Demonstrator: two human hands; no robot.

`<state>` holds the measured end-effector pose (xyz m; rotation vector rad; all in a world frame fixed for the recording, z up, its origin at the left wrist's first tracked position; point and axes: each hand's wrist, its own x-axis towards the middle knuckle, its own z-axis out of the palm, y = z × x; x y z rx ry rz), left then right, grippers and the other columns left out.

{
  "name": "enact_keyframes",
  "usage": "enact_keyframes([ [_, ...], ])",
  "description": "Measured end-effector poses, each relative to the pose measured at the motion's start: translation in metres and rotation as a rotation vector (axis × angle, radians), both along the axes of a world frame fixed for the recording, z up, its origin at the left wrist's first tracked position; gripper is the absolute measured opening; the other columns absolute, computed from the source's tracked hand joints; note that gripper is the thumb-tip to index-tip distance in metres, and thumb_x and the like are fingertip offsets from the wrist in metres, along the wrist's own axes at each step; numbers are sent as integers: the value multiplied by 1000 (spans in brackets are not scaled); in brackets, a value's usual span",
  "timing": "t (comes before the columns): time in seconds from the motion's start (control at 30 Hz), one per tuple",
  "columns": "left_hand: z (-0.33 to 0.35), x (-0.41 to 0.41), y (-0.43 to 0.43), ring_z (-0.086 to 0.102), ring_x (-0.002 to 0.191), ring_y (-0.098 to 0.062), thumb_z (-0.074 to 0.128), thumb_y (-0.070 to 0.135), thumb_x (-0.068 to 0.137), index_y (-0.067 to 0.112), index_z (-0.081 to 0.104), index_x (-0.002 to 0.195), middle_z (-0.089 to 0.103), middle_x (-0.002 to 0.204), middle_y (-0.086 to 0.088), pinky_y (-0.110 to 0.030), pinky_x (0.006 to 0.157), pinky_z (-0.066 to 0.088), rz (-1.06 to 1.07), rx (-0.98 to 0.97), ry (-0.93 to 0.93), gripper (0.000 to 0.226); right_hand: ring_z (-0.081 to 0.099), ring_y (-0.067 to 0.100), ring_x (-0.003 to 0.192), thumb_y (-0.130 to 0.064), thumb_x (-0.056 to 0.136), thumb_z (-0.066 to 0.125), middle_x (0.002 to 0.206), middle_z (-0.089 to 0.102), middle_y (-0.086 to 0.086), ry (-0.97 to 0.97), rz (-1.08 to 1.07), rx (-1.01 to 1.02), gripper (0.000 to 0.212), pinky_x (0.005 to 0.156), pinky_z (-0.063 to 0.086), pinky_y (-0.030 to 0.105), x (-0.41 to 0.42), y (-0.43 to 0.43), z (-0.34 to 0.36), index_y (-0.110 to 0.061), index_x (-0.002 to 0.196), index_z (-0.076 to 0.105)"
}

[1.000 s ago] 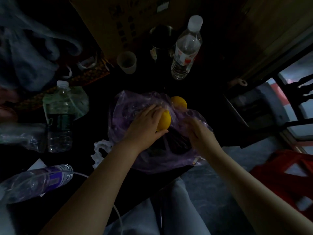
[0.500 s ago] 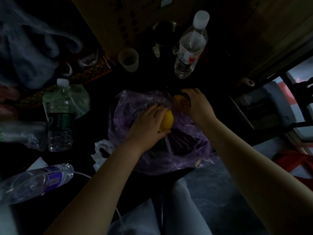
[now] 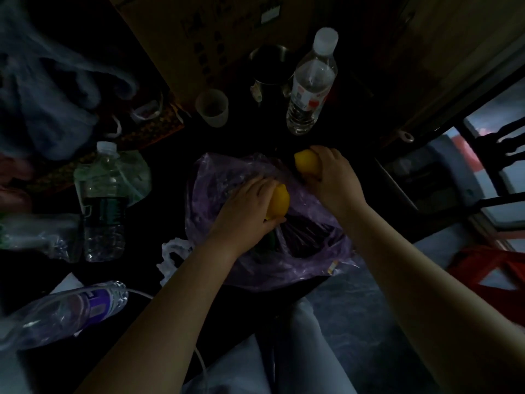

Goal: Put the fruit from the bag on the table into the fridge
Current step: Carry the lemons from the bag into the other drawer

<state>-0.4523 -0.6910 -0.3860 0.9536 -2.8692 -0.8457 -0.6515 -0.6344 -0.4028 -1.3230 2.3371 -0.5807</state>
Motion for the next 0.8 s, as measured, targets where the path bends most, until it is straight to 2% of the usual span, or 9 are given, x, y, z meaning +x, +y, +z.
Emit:
enact_keyframes([
  [0.1,22,-1,3,35,132,-20,64,38,86,15,34,142,39,145,-4,-29,106,30,-8,38,88,68,48,32,118,-25,81,70,135,45,8,10,-71,-74,64,88,41,36,3,20,29,-21,139,41],
  [0.2,45,-4,7,42,126,-22,64,31,86,17,35,141,41,143,-3,-33,100,37,-35,40,152,64,51,29,115,-23,81,70,135,45,7,41,-137,-162,64,82,38,28,11,50,58,-21,138,42],
  [0.43,95,-13,37,43,124,-15,65,19,86,23,39,140,38,142,4,-22,92,35,-122,33,320,60,51,24,112,-13,77,74,131,48,6,146,-289,-337,60,82,38,24,38,128,123,-19,132,51],
  [0.53,111,-16,57,45,121,-12,68,15,82,25,43,138,41,138,5,-22,92,37,-171,28,391,62,48,15,110,-9,75,74,129,49,4,187,-359,-392,60,83,38,21,54,160,147,-19,130,52],
  [0.67,134,-12,87,47,118,-11,69,11,80,29,45,135,42,133,6,-30,93,45,-210,96,481,63,38,3,107,-7,73,76,129,48,1,240,-432,-427,62,82,32,9,75,200,170,-22,129,52],
  [0.8,152,2,118,46,113,-5,70,10,80,31,46,135,44,129,8,-10,86,37,-243,78,532,63,38,2,107,-6,73,76,129,48,0,268,-494,-445,63,81,32,10,102,235,185,-24,129,52],
])
